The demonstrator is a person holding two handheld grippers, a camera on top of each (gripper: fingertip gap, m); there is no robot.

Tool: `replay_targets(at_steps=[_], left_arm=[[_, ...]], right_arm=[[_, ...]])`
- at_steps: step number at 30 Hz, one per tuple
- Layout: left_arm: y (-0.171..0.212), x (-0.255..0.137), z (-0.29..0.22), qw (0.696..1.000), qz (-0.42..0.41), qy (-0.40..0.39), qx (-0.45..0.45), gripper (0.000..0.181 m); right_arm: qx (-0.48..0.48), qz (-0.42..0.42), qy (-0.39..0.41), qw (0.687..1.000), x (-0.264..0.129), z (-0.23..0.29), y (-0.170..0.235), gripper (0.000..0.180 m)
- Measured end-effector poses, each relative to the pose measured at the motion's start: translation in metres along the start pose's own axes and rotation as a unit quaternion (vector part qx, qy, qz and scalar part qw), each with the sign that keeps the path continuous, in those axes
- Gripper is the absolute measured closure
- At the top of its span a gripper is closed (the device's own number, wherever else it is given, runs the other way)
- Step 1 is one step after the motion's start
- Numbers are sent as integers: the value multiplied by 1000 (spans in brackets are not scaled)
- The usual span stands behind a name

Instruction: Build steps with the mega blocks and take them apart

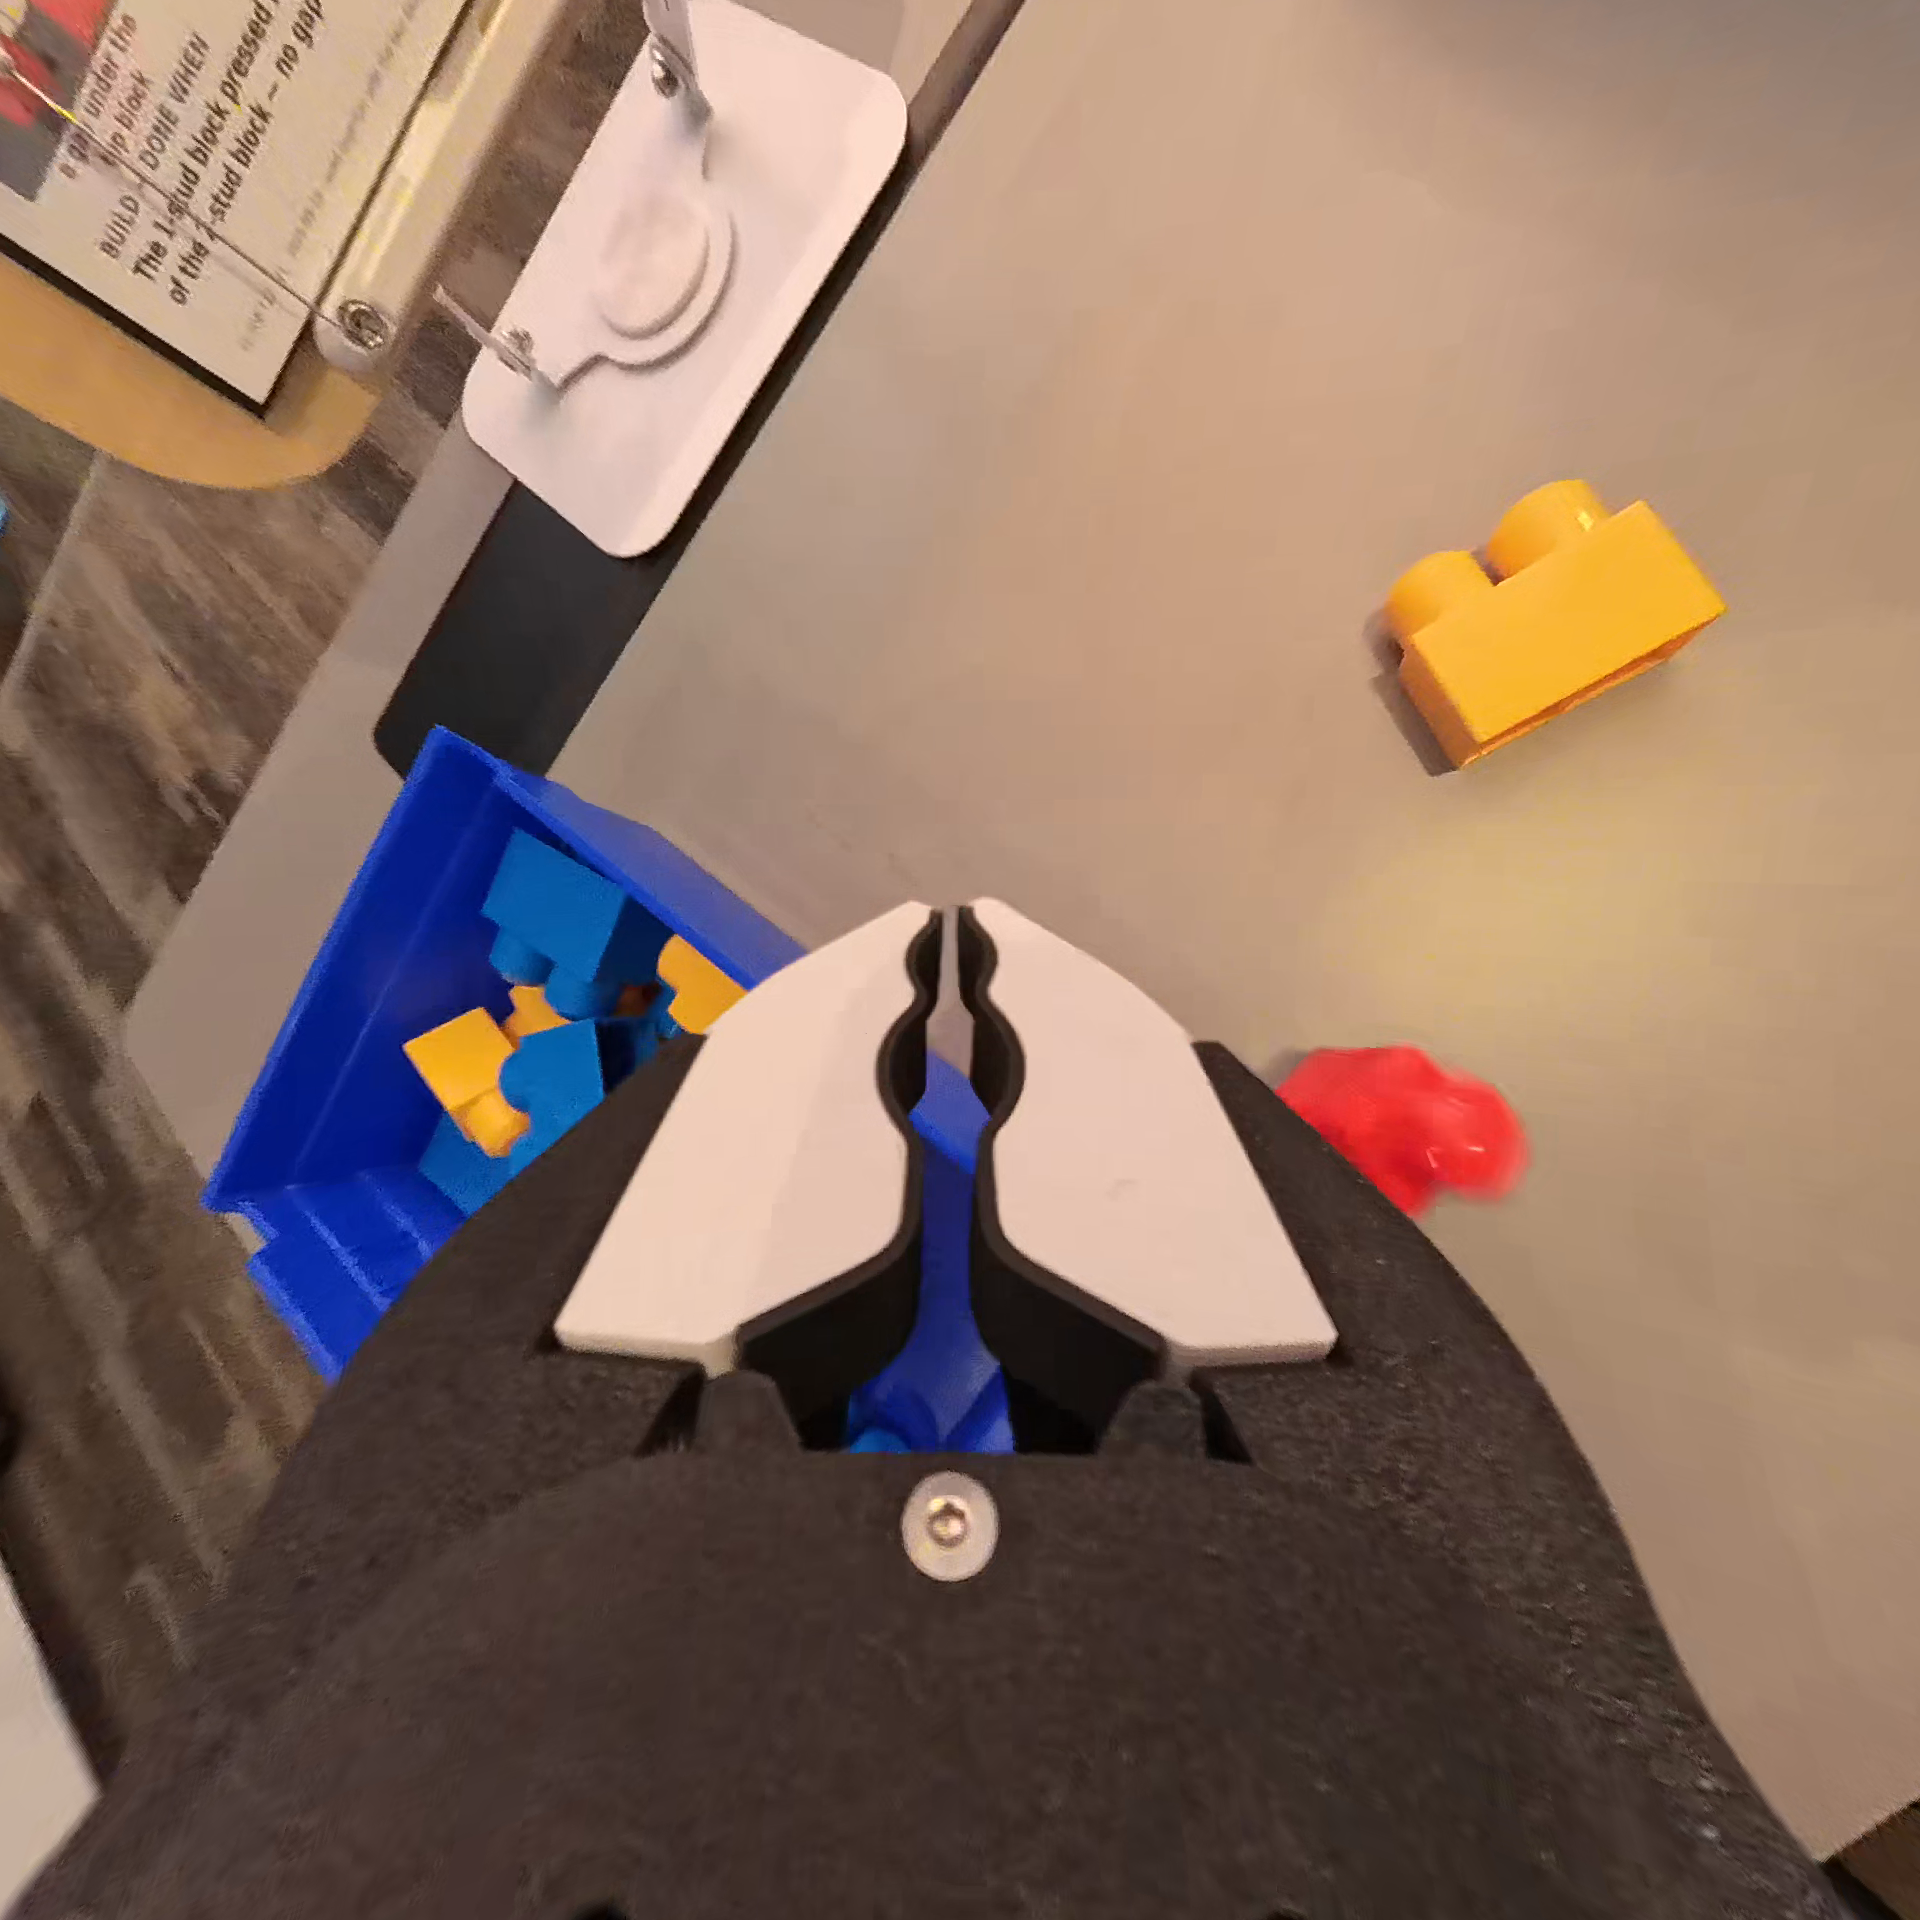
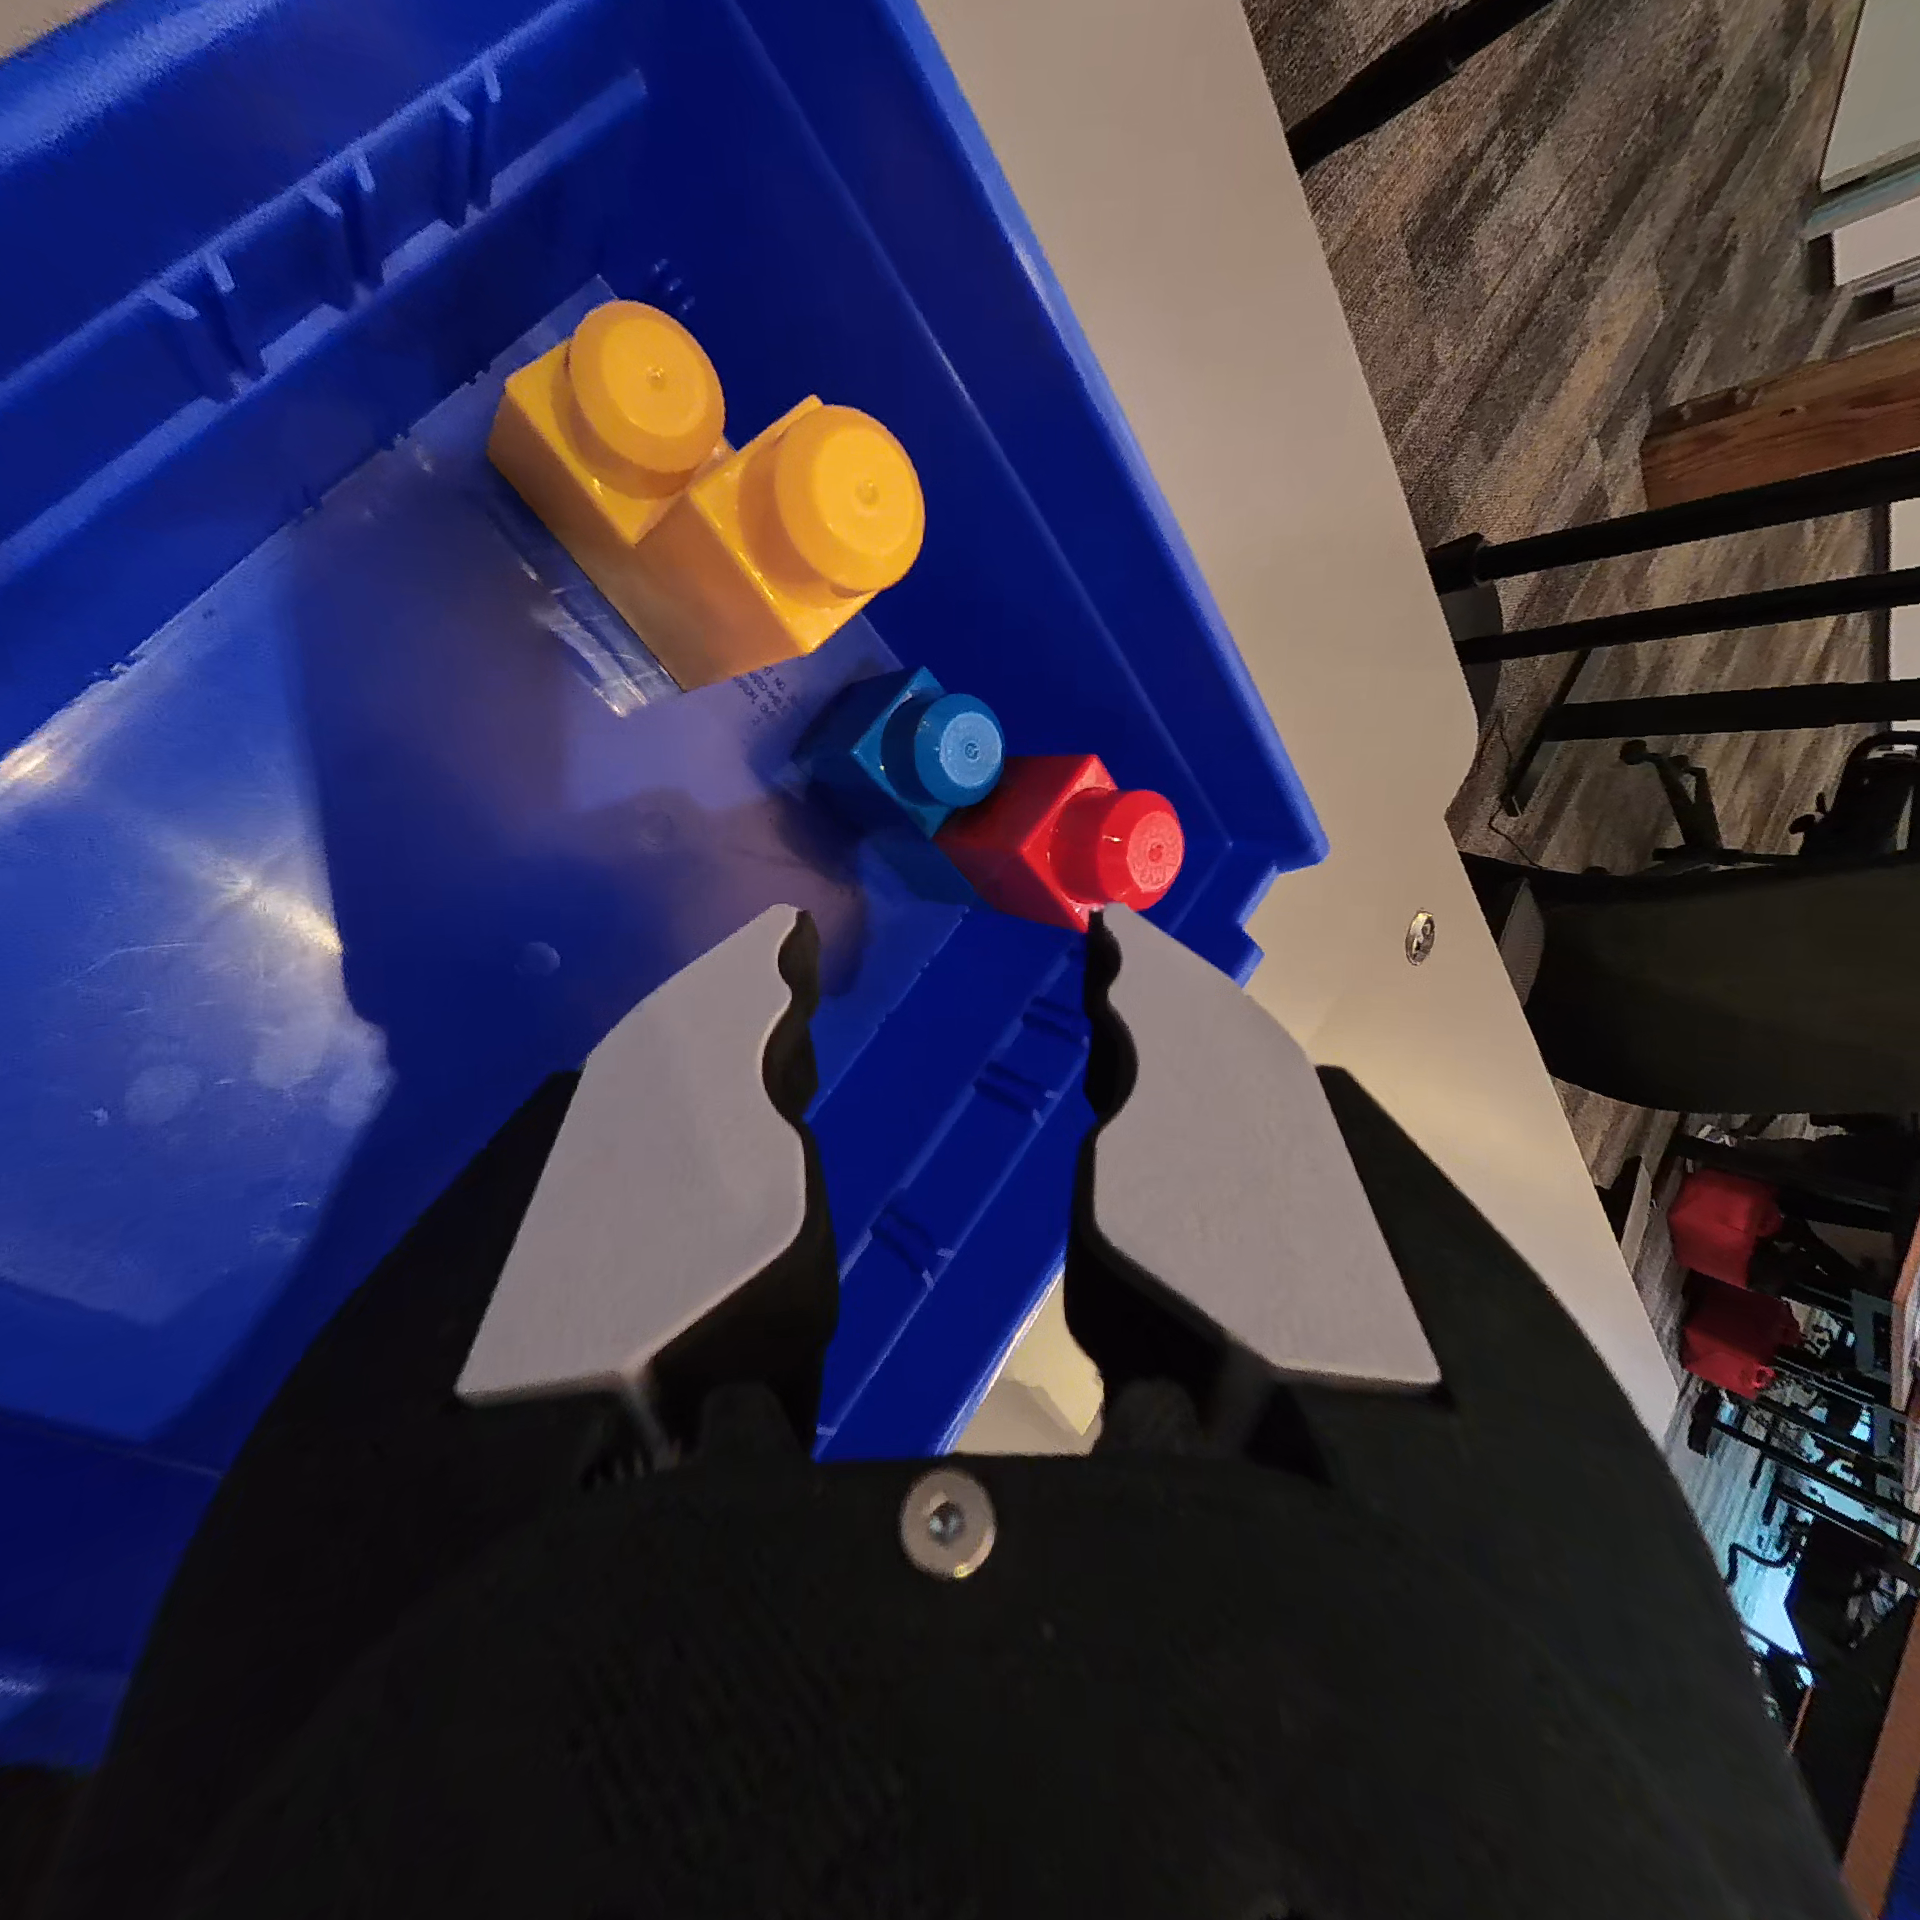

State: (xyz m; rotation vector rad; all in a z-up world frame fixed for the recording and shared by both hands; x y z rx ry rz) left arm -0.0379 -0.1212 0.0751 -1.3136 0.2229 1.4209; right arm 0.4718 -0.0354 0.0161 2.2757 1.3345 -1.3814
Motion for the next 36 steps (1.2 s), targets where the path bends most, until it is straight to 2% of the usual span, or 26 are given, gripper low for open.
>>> replay_targets(at_steps=[5, 7, 12, 26, 31, 36], left_arm=[[1, -2, 1, 999, -24, 42, -2, 157], [1, -7, -2, 997, -41, 66, 2, 157], [7, -16, 1, 997, -42, 65, -1, 153], [25, -14, 23, 991, -56, 117, -31, 153], [24, -16, -3, 985, -61, 161, 8, 152], [38, -14, -46, 961, -32, 273, 10, 152]], right_arm=[[-12, 4, -2, 1000, 3, 4, -5, 129], [-19, 5, -4, 1000, 4, 7, -8, 129], [-25, 9, -13, 1000, 8, 13, -10, 129], [-25, 35, -34, 999, 27, 15, -5, 129], [-49, 49, -48, 996, 30, 27, -8, 129], [-50, 32, -59, 996, 26, 31, -12, 129]])
Point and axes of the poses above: each gripper's, where its closed fingertips meet, x out along the fingers, y out of its underside, z = x × y across the jaws, the point moved 10 cm from there along -x, back along the fingers, and after that the axes turned 2 degrees about z, right-handed, at the moved point
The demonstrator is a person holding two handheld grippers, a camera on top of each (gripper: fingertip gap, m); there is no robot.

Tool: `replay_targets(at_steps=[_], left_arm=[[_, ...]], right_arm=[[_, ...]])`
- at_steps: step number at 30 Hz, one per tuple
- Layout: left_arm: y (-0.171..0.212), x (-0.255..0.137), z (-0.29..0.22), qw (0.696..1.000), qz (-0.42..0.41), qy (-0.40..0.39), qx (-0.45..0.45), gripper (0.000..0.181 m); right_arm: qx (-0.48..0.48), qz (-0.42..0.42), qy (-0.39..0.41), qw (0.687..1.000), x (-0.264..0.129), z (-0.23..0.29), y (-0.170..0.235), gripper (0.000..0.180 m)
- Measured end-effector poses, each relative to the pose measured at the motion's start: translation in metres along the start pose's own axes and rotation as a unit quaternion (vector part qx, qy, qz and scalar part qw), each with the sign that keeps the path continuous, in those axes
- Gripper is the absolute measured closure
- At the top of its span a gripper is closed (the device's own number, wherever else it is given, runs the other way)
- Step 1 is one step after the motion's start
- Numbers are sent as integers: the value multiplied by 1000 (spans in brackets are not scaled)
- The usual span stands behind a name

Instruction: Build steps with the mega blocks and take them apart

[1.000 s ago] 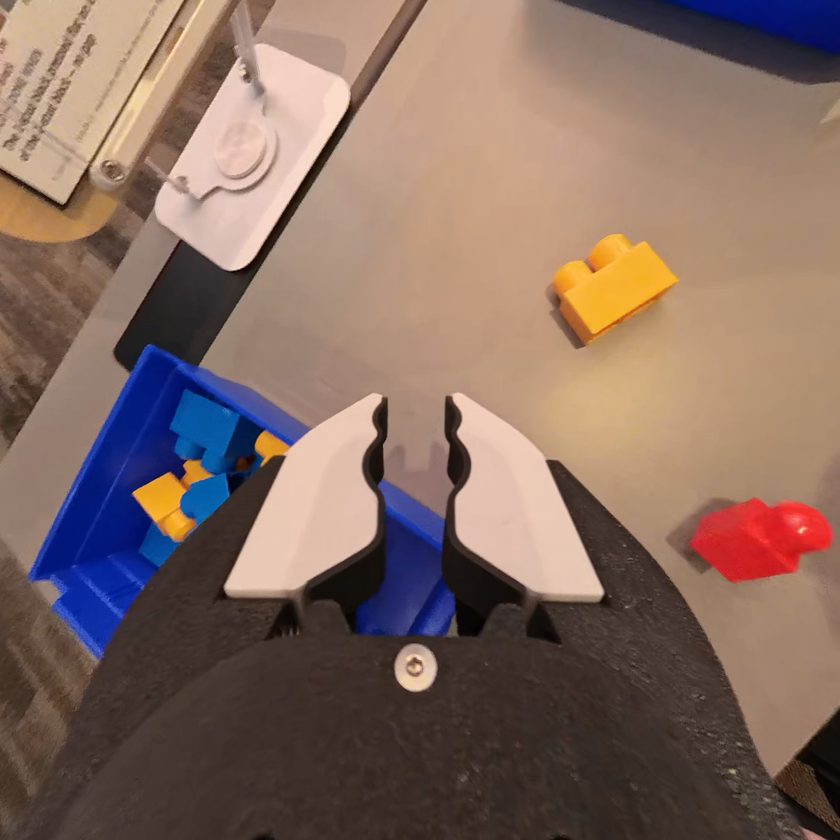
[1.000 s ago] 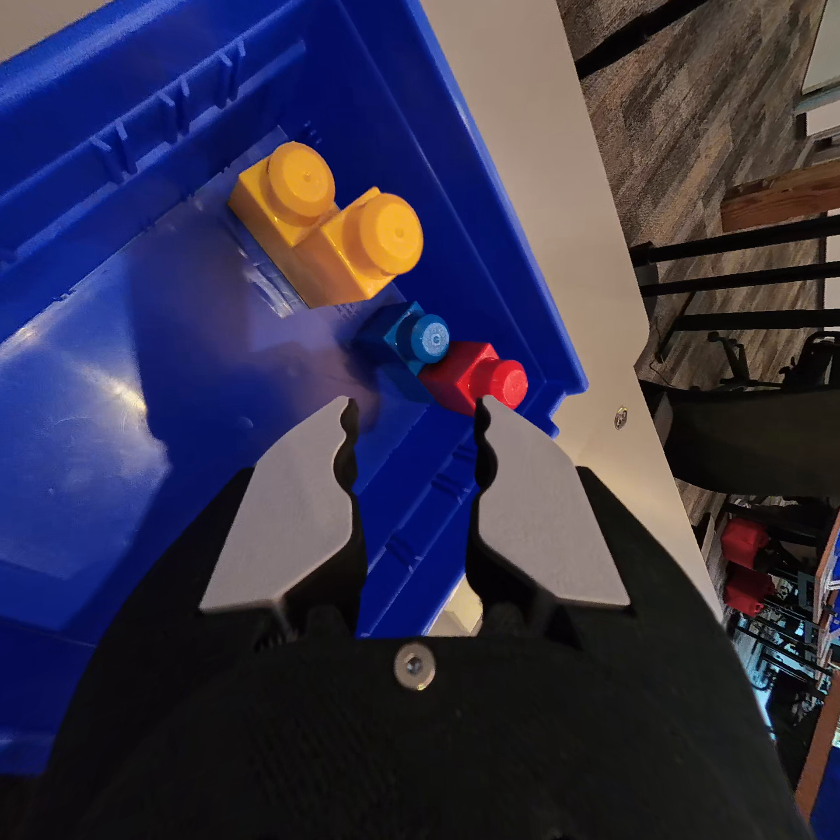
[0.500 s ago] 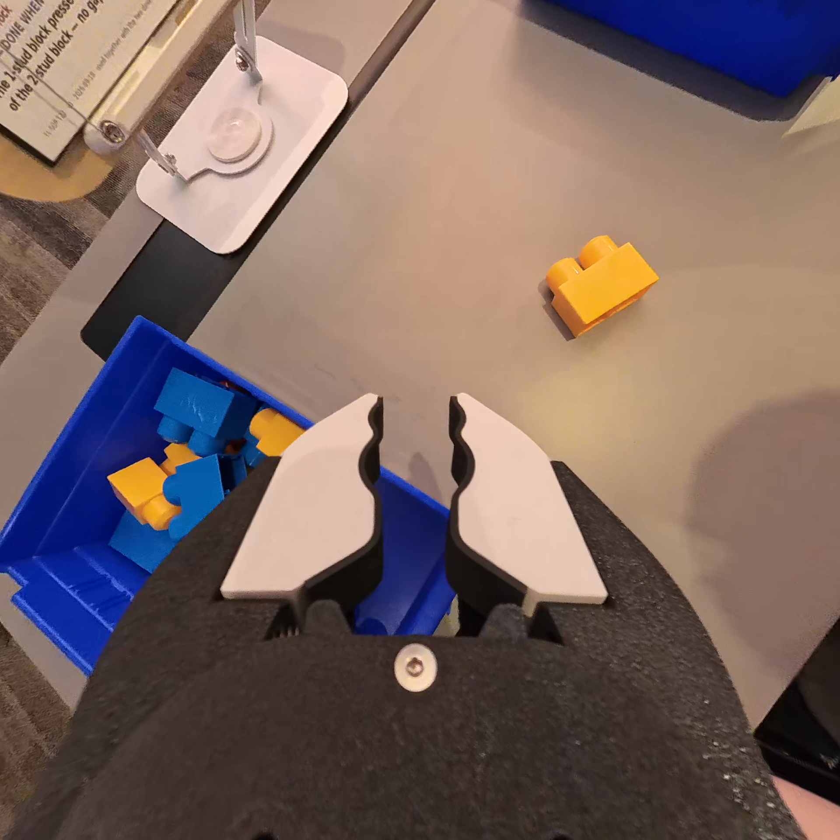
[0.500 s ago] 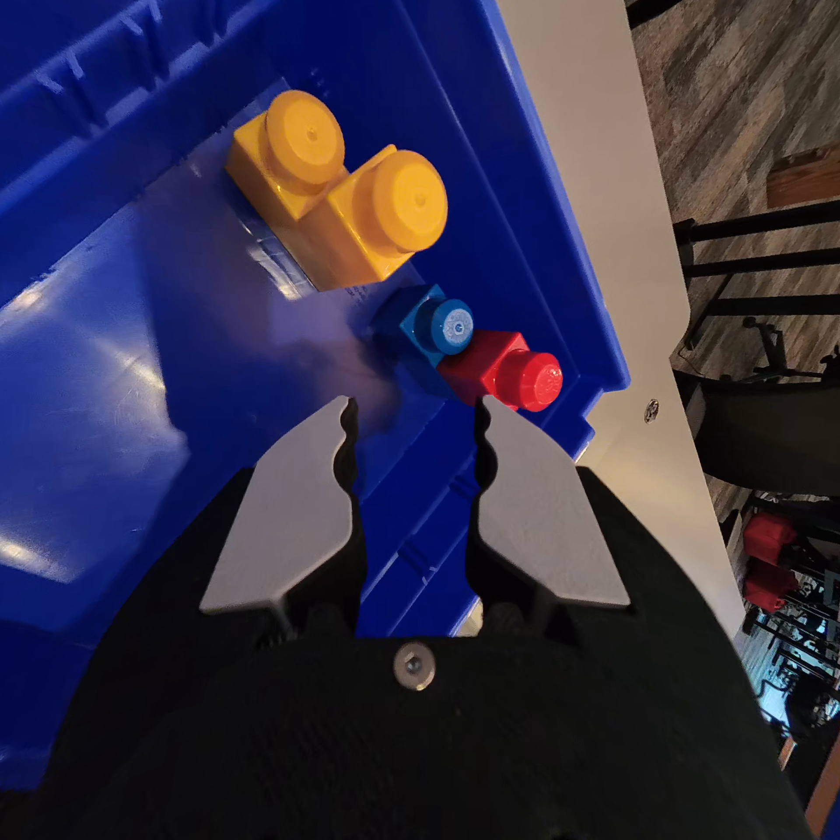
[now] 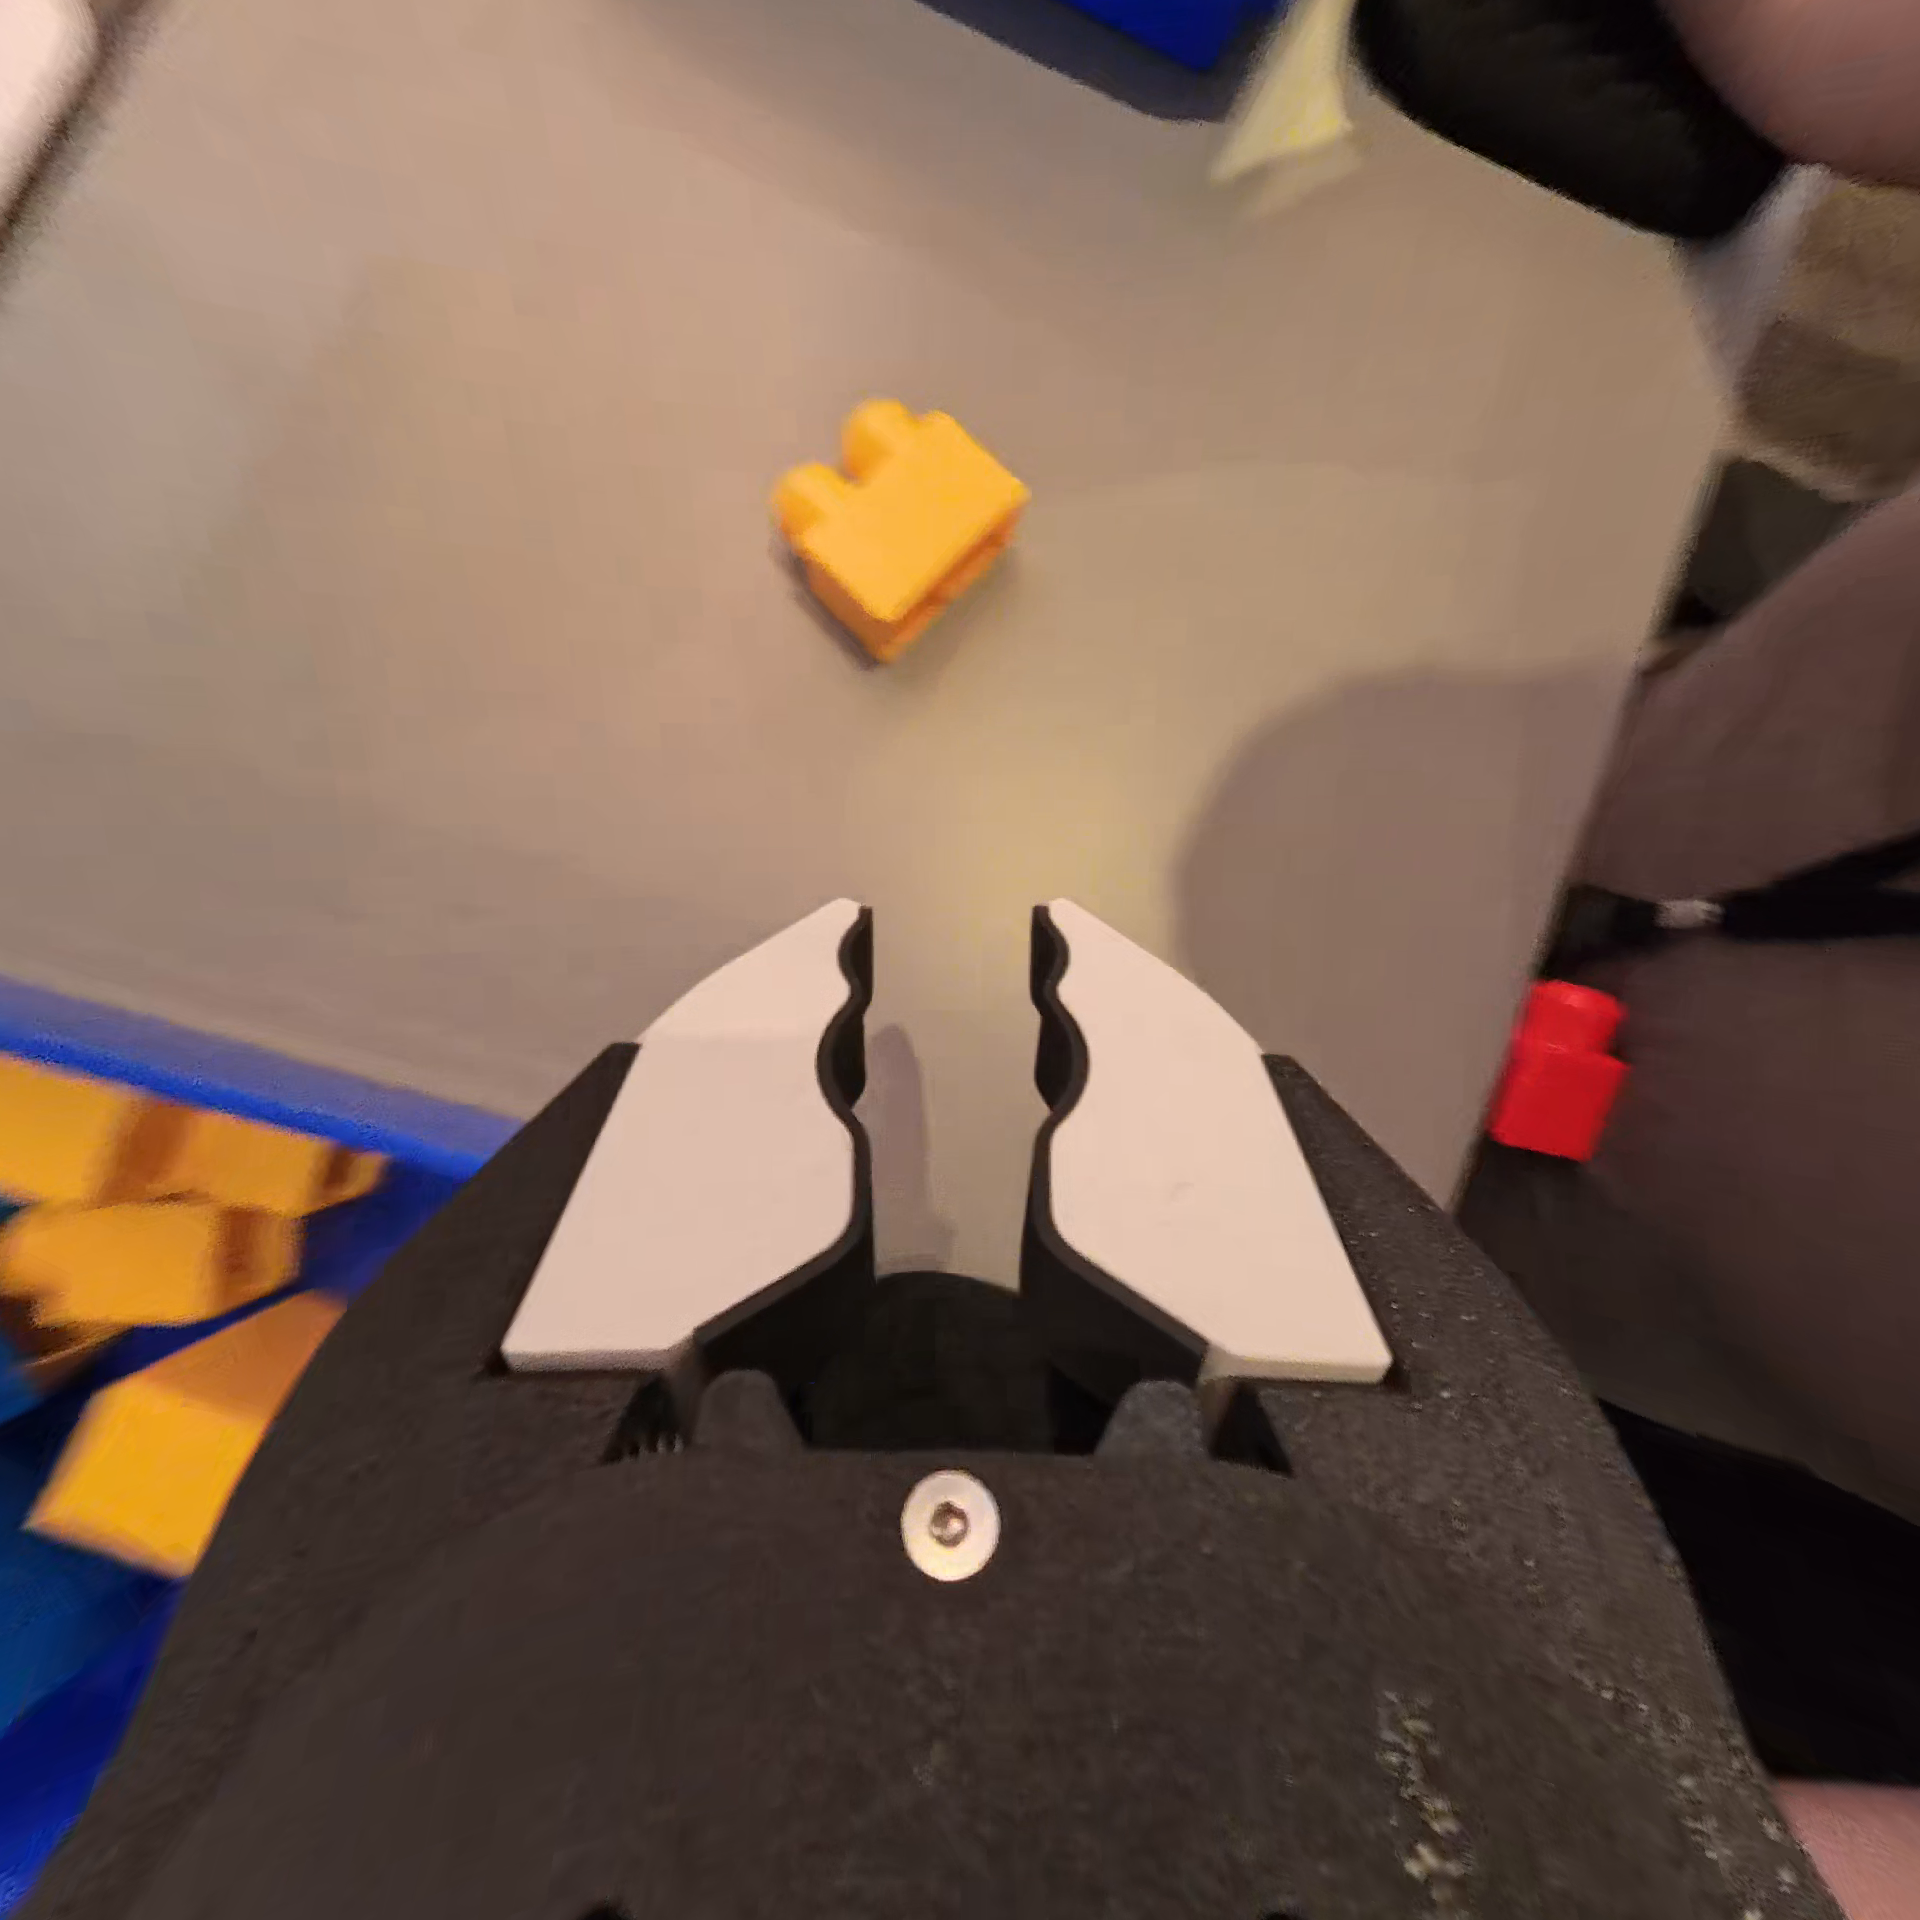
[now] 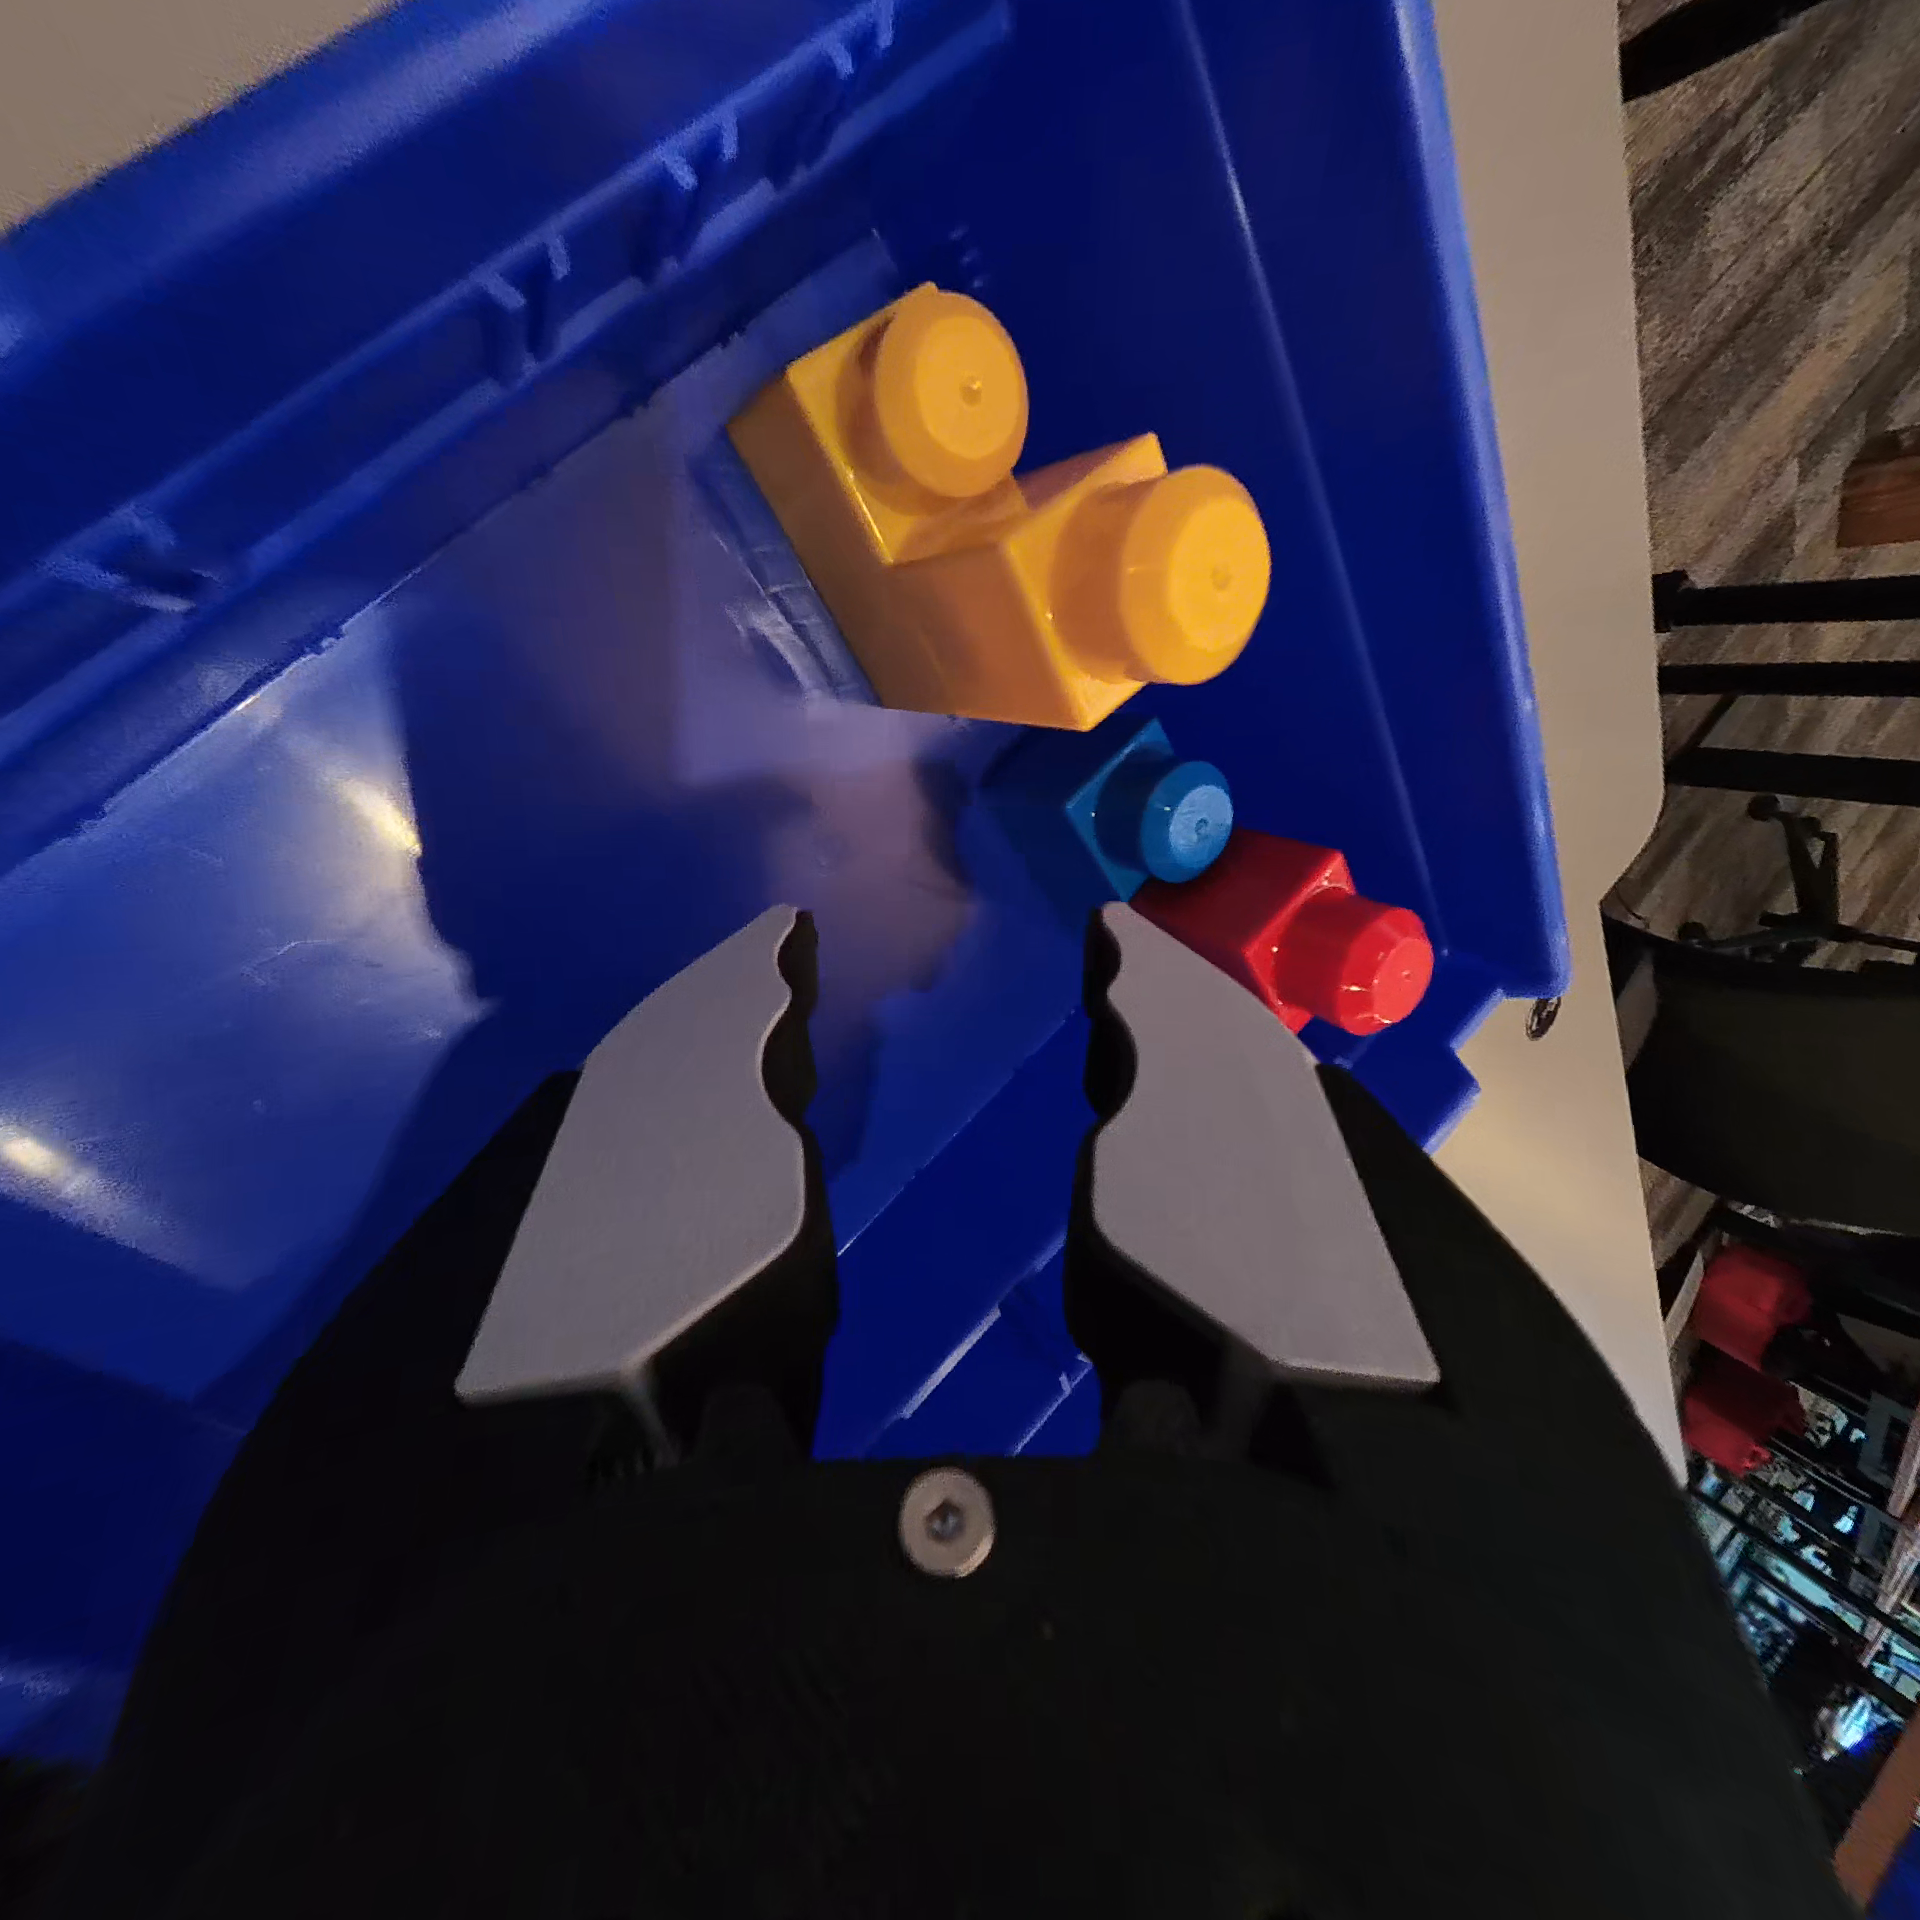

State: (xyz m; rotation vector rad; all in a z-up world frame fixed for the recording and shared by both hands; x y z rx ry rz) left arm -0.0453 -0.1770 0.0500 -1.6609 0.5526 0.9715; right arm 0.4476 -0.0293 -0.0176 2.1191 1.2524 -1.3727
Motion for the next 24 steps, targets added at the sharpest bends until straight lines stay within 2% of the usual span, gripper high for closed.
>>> replay_targets(at_steps=[3, 7, 9, 11, 12, 17, 24], left_arm=[[29, 19, -37, 994, -21, 101, -27, 153], [82, 37, -84, 985, -12, 146, -91, 154], [104, 37, -101, 985, 11, 128, -111, 151], [120, 31, -105, 992, 24, 58, -113, 144], [123, 27, -104, 992, 5, 28, -127, 146], [127, 11, -99, 985, -53, 13, -166, 141], [126, 24, -137, 987, -28, -39, -150, 130]], right_arm=[[-1, -14, -4, 1000, -3, 2, -3, 129], [-19, -9, -11, 1000, -2, 8, -7, 129], [-25, -11, -12, 1000, -3, 10, -11, 129], [-29, -20, -14, 999, -5, 12, -15, 129], [-31, -23, -16, 999, -6, 13, -16, 129], [-36, -18, -15, 999, -7, 15, -16, 129], [-36, -22, -13, 999, -13, 15, -15, 129]])
Point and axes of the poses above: each gripper's, where its closed fingertips meet, x out along the fingers, y out of its underside, z = x × y across the jaws, the point moved 10 cm from there along -x, back along the fingers, and after that the axes turned 2 degrees about z, right-handed, at the moved point
